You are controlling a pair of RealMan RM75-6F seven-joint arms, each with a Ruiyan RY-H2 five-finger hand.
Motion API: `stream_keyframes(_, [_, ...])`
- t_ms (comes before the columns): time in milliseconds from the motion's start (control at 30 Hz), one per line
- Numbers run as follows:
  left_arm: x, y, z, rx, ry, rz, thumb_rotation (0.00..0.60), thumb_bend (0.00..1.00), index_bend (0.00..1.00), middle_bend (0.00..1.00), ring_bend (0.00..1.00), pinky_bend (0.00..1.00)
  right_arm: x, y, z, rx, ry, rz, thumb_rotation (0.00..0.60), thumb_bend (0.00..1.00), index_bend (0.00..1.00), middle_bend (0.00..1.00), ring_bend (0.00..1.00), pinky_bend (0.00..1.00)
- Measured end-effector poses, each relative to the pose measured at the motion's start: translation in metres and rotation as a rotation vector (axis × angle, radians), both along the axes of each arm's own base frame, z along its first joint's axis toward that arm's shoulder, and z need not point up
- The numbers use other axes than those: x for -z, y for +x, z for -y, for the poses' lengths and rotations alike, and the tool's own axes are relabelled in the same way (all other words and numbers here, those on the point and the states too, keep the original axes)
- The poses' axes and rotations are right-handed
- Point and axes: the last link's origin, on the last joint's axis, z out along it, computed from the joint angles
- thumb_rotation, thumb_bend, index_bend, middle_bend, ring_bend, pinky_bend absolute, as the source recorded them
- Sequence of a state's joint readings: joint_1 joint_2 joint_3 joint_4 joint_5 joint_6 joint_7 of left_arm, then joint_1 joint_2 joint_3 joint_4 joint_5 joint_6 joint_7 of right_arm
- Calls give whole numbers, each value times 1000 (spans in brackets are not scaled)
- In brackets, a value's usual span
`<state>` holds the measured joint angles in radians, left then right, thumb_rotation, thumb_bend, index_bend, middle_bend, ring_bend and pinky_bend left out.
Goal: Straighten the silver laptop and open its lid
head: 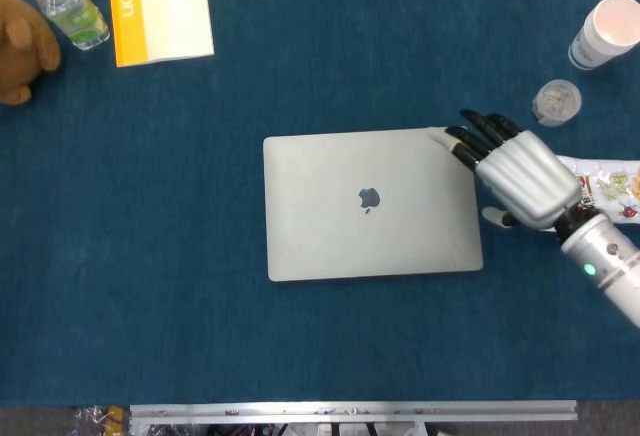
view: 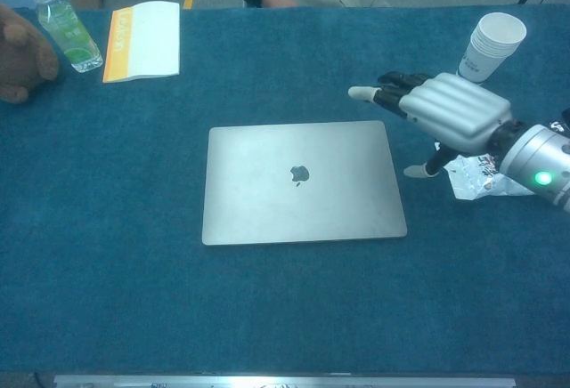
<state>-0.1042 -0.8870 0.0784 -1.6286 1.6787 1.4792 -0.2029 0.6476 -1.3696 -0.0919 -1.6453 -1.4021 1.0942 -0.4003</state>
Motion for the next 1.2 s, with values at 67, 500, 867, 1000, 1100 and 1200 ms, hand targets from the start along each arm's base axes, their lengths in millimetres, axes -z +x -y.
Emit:
stream_keyframes(67, [1,0,1,-1,0,1,599,247,69,14,0,38,1,-2,-4,8,13,9,600,95,0,166,35,180])
stream_keyframes(500, [-2,1,6,17,5,2,599,248,69,14,0,38,26,29,-51,-21,165,75,600,95,0,166,35,180])
stream_keyframes(867, [-4,1,10,25,7,1,599,248,69,14,0,38,61,55,-62,-81,215,79,600,110,0,156,32,178])
stream_keyframes(1000, [-5,-1,10,25,9,1,599,248,69,14,0,38,75,63,-60,-107,206,66,600,137,0,151,28,175])
stream_keyframes(1100, [-5,-2,10,26,11,4,599,247,69,14,0,38,85,69,-60,-121,203,65,600,156,0,150,28,170])
stream_keyframes(1200, [-4,-4,10,25,9,1,599,248,69,14,0,38,93,72,-61,-141,196,53,600,157,0,148,26,168])
